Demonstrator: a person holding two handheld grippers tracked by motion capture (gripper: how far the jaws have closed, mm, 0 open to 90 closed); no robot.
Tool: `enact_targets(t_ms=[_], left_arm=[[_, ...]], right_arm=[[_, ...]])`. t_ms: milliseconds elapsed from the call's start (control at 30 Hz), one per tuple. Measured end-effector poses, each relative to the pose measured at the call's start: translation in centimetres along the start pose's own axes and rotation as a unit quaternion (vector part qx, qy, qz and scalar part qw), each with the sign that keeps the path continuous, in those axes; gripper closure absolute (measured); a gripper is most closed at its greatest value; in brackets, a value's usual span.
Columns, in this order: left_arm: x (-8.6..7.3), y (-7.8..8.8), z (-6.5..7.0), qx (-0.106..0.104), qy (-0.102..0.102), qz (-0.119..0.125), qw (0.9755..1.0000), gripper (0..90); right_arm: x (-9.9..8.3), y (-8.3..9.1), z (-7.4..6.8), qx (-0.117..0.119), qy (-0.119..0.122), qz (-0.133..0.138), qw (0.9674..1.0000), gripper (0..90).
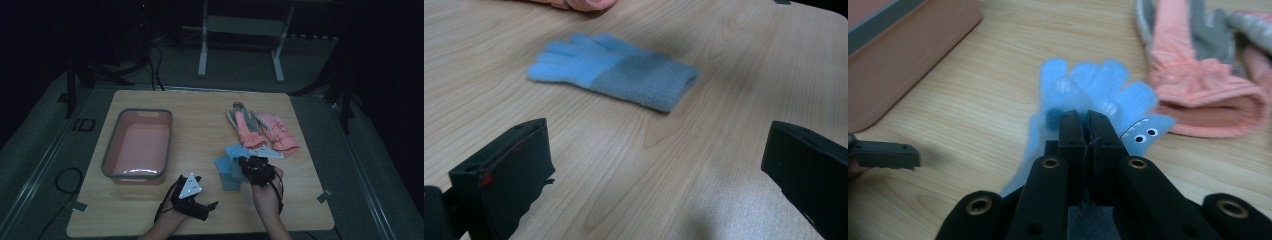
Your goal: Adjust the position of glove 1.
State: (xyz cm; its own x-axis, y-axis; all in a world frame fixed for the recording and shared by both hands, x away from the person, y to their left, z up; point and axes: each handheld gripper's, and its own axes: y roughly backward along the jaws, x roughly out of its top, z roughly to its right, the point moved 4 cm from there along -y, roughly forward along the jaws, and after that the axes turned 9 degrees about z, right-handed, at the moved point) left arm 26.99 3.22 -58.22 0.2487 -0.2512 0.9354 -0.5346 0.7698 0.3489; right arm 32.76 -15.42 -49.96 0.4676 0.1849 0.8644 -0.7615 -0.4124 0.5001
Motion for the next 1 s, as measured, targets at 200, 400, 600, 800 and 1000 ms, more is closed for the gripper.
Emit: enact_targets(t_ms=[200, 400, 600, 800, 1000], left_arm=[[0.0, 0.0, 0.0, 0.0, 0.0, 0.001, 1.0, 0.1], [0.0, 0.0, 0.1, -0.001, 0.0, 0.001, 1.0, 0.1], [0.0, 0.0, 0.1, -0.002, -0.001, 0.0, 1.0, 0.1], [0.0, 0.0, 0.1, -0.001, -0.004, -0.001, 1.0, 0.1], [0.0, 0.0, 0.1, -0.001, -0.004, -0.002, 1.0, 0.1]], right_arm=[[-0.9, -1.3, -1.1, 0.006, 0.003, -0.017, 0.9998, 86.5], [-2.1, -2.5, -1.7, 0.014, 0.004, -0.031, 0.9994, 86.4], [-2.8, -3.2, -1.9, 0.012, 0.011, -0.042, 0.999, 86.4], [-3.8, -3.6, -1.8, 0.014, 0.015, -0.053, 0.9984, 86.3], [-4.6, -4.3, -1.8, 0.023, 0.028, -0.067, 0.9971, 85.6]])
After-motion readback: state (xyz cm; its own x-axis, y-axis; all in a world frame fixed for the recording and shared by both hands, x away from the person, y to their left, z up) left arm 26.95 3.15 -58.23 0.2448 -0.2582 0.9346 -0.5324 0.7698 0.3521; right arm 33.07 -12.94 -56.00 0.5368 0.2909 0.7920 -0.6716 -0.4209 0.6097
